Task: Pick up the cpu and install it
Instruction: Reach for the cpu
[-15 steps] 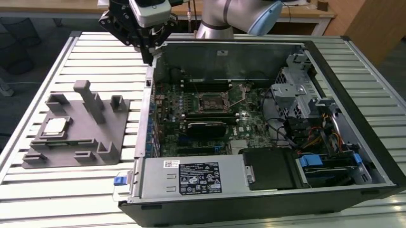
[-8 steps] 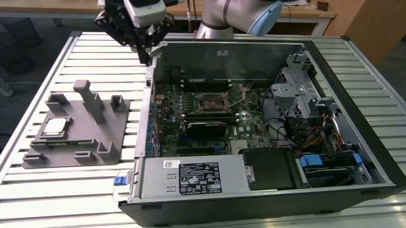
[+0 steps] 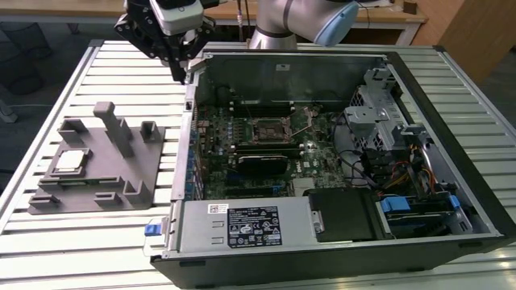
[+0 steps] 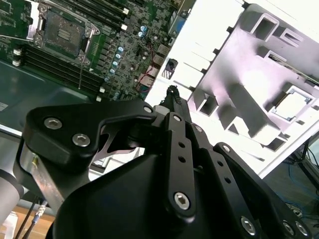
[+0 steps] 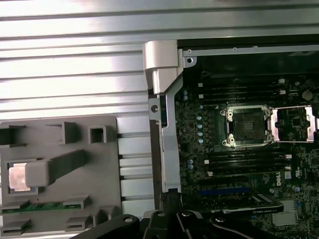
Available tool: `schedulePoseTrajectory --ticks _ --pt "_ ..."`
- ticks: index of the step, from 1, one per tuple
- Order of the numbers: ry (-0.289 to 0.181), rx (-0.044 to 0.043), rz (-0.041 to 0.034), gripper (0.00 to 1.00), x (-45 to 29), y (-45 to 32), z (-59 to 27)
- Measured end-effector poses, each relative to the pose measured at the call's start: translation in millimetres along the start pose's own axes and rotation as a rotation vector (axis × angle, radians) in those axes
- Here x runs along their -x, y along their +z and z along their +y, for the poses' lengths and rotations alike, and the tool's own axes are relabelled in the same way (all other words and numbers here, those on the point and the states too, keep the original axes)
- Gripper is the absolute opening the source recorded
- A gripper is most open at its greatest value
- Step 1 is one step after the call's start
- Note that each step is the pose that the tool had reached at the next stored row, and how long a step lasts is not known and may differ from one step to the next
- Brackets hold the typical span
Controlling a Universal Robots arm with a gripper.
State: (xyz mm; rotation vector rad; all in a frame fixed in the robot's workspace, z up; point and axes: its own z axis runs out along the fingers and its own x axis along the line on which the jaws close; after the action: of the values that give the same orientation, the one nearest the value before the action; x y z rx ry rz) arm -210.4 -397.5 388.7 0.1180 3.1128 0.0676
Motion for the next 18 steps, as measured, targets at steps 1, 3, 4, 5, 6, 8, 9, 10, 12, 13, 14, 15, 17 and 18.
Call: schedulePoseTrajectory --ticks 1,3,4,5,6,8,9,10,12,13,14,15,17,18 --pt "0.0 0.0 0.0 0.11 -0.8 0.0 -0.1" --pt "0.0 0.0 0.0 0.11 -2.4 0.1 -0.2" --pt "0.0 0.0 0.0 0.11 -3.1 0.0 -0.2" --pt "0.0 0.0 0.0 0.11 -3.9 0.1 -0.3" --pt "0.0 0.0 0.0 0.11 -4.7 0.1 -0.4" --pt "0.0 0.0 0.0 0.11 -6.3 0.1 -0.5" --pt "0.0 0.0 0.0 0.11 -7.2 0.2 -0.6" --pt "0.0 0.0 0.0001 0.11 -8.0 0.2 -0.6" --pt "0.0 0.0 0.0001 0.11 -9.7 0.2 -0.8" --pt "0.0 0.0 0.0001 0.11 -10.5 0.3 -0.8" --pt "0.0 -0.0001 0.0002 0.11 -11.3 0.3 -0.9" --pt "0.0 0.0 0.0002 0.11 -12.1 0.3 -0.9" --pt "0.0 -0.0001 0.0003 0.11 -13.7 0.4 -1.1" --pt "0.0 0.0 0.0003 0.11 -14.5 0.4 -1.1"
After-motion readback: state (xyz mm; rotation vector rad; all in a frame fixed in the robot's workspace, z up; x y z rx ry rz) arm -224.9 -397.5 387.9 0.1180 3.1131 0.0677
